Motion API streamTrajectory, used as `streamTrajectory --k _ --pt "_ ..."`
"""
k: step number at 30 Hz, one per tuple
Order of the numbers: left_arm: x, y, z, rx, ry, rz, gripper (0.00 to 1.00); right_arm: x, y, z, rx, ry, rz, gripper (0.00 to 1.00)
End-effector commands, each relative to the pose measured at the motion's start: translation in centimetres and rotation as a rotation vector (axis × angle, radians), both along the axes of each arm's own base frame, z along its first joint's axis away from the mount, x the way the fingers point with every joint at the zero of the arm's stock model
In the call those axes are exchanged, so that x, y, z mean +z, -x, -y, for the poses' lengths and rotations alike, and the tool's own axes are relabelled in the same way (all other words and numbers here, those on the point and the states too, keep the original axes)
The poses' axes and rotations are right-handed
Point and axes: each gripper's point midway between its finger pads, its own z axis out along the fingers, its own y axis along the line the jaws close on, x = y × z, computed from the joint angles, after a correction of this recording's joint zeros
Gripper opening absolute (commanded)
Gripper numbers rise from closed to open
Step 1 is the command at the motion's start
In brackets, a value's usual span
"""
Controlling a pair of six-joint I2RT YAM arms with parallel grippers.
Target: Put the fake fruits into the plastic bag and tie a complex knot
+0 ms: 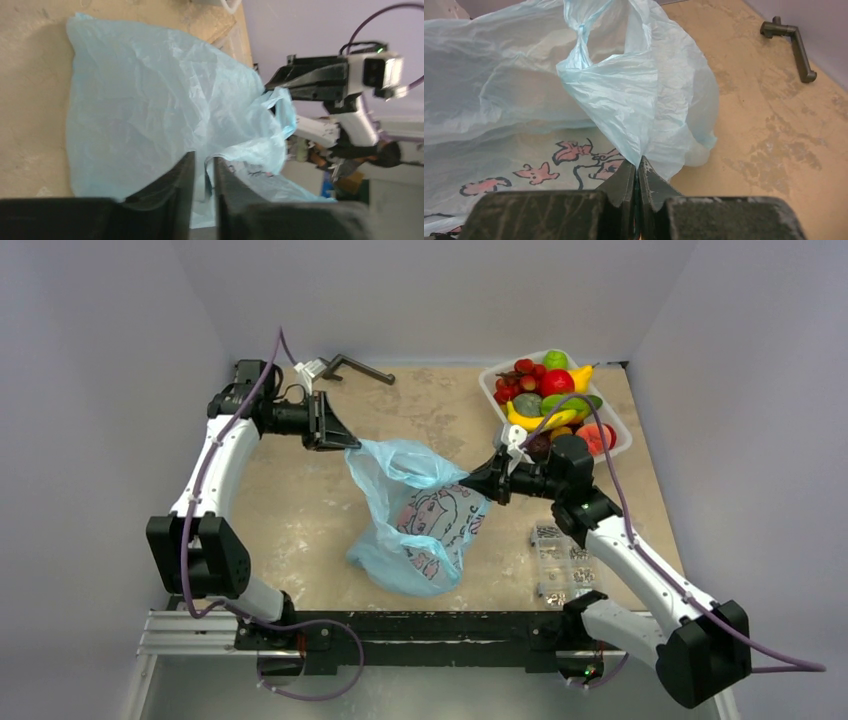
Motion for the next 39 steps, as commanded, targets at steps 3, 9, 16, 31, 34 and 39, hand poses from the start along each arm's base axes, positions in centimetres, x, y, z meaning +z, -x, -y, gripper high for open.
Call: streamTrajectory --k 3,9,16,31,34,39 --pt "6.2 -0.1 -0.8 -0.107 -0.109 0.547 0.55 3.3 -0.1 -0.9 0.041 -0.040 -0.008 0.00" --pt "8.6 3.7 0.5 -0.497 -0.421 1.260 1.00 3.8 1.1 -1.6 0.112 -0.071 -0.113 0.00" --pt "6.9 8.0 4.4 -0.865 -0.466 1.579 1.00 3.7 1.4 -2.3 0.152 -0.089 -0.251 0.00" --pt "10.8 5.8 9.3 -0.635 -0.217 1.264 0.12 3.9 0.7 -2.3 0.154 -0.060 -0.199 0.00" --pt "10.7 3.1 10.2 -0.463 -0.089 0.821 0.00 3.7 0.5 -2.3 0.169 -0.032 -0.148 0.00" --pt "2.1 -3.3 9.0 -0.173 -0.125 0.105 0.00 4.7 0.9 -2.1 0.210 -0.014 -0.037 0.00"
